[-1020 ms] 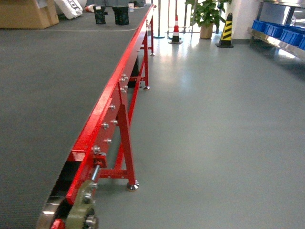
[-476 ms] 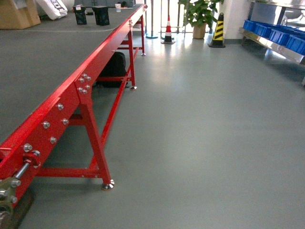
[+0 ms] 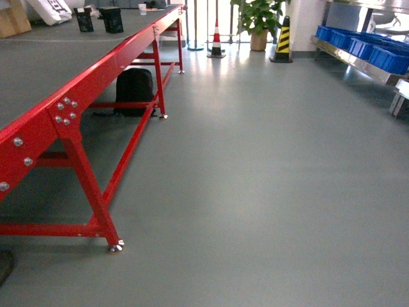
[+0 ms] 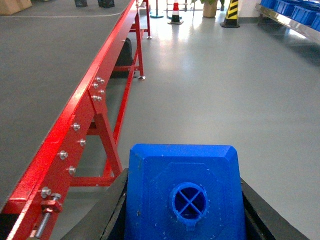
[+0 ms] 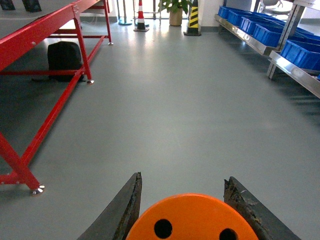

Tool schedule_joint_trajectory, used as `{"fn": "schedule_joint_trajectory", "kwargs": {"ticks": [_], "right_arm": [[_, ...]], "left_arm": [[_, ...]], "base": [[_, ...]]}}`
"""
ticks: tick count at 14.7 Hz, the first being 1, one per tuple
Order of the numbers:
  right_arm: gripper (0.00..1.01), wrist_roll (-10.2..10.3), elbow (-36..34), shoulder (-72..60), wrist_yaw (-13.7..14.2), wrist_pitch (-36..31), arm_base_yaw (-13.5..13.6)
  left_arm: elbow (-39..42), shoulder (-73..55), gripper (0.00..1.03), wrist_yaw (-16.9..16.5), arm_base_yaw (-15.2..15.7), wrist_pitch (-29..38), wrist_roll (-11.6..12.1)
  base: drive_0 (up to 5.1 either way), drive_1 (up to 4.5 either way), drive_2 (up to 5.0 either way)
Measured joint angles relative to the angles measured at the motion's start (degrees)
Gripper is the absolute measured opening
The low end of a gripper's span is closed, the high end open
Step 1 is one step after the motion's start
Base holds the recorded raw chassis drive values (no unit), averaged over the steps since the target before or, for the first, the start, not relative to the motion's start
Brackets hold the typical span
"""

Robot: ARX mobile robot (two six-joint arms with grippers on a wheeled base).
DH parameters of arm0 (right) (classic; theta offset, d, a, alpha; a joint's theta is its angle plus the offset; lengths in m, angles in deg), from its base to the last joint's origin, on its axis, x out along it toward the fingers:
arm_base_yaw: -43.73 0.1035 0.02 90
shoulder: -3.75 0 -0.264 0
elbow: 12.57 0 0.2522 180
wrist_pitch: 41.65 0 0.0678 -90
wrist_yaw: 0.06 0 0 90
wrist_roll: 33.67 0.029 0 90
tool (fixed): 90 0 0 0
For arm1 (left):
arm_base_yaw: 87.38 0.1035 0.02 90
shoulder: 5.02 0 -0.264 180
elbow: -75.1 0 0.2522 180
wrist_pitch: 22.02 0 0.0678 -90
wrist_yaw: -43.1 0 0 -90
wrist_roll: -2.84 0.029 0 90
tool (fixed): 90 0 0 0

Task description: Sort blue parts and orange caps into right shelf containers

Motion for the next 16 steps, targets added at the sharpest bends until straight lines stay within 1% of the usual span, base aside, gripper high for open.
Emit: {"fn": "schedule_joint_trajectory", "kwargs": {"ticks": [16], "right_arm": [[0.43,0.0,0.0,0.0,0.0,0.0,0.0]], "left_arm": [[0.0,0.0,0.44,0.0,0.0,0.0,0.0]], "base": [[5.1,-2.40,-2.4]]}}
